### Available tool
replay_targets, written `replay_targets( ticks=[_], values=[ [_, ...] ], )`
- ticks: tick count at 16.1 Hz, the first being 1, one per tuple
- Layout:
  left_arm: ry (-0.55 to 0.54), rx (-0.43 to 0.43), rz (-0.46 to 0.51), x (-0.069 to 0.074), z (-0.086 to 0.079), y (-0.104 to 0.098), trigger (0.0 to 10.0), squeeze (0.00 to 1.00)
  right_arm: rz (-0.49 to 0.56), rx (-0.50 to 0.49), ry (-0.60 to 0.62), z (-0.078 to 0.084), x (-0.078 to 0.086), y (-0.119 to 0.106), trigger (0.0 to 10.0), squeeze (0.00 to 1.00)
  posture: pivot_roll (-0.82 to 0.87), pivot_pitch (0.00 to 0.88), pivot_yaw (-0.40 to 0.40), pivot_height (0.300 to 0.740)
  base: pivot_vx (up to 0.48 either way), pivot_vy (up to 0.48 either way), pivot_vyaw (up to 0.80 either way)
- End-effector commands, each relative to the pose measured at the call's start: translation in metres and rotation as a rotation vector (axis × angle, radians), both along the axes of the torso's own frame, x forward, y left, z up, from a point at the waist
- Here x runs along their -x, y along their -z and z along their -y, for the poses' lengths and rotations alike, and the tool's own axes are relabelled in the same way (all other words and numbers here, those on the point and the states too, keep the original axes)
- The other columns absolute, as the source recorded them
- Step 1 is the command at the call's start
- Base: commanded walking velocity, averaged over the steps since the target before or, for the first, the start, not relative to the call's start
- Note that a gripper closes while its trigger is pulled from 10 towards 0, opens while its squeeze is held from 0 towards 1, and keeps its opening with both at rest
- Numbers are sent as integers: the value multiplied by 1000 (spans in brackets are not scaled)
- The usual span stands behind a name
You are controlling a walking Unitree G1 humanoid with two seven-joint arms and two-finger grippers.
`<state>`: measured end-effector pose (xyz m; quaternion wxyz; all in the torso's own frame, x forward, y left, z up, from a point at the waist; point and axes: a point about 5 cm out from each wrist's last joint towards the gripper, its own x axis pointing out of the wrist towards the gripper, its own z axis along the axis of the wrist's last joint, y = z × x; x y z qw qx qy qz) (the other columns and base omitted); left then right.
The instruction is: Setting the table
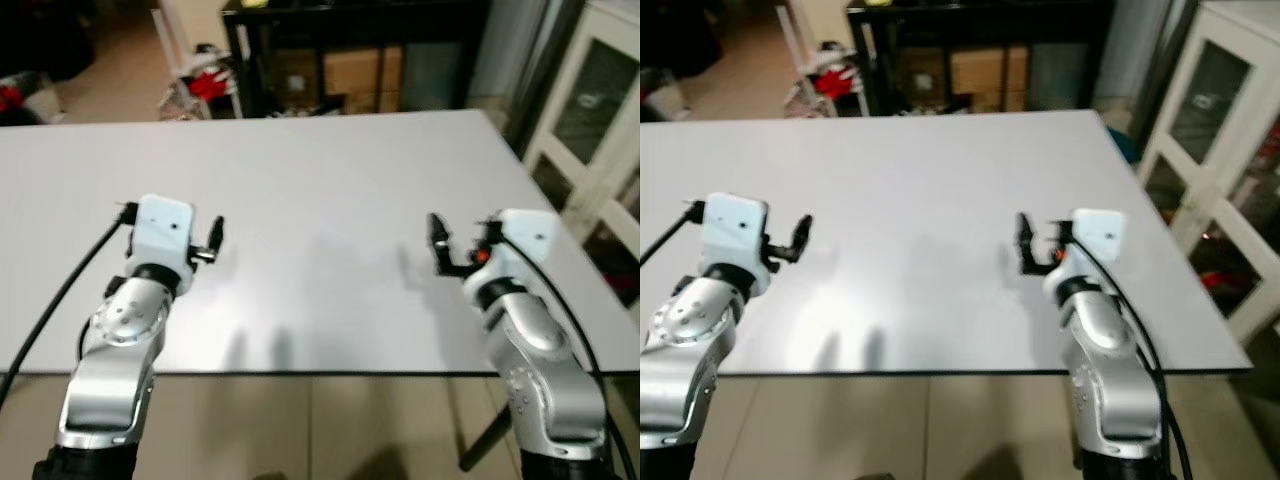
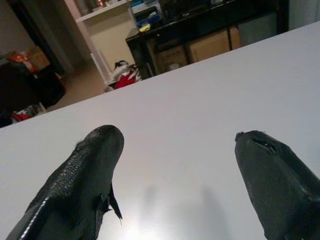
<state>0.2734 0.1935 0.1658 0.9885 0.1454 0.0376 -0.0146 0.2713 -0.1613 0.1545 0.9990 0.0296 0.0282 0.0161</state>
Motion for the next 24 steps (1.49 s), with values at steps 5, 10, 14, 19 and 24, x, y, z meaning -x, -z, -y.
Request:
replay_targets(
  ticks=[5,10,14,19,24],
  values=[
    [0,-4,-6,0,2,0,10000,0,8,-24,-20,0,1,-2,10000,1000,35,0,60,740,0,292,98],
    [0,-1,-7,1,3,0,10000,0,13,6,-43,-2,0,-3,10000,1000,41,0,54,740,0,290,337],
    [-7,-5,-5,3,2,0,10000,0,13,6,-84,-7,0,-3,10000,1000,51,0,48,740,0,289,400],
    [-9,-11,-7,4,1,0,10000,0,13,11,-102,-11,-1,-3,10000,1000,58,0,43,740,0,292,800],
    [-10,-12,-6,4,0,-1,10000,0,11,-6,-89,-10,-2,-2,10000,1000,57,0,45,740,0,289,800]
  ],
)
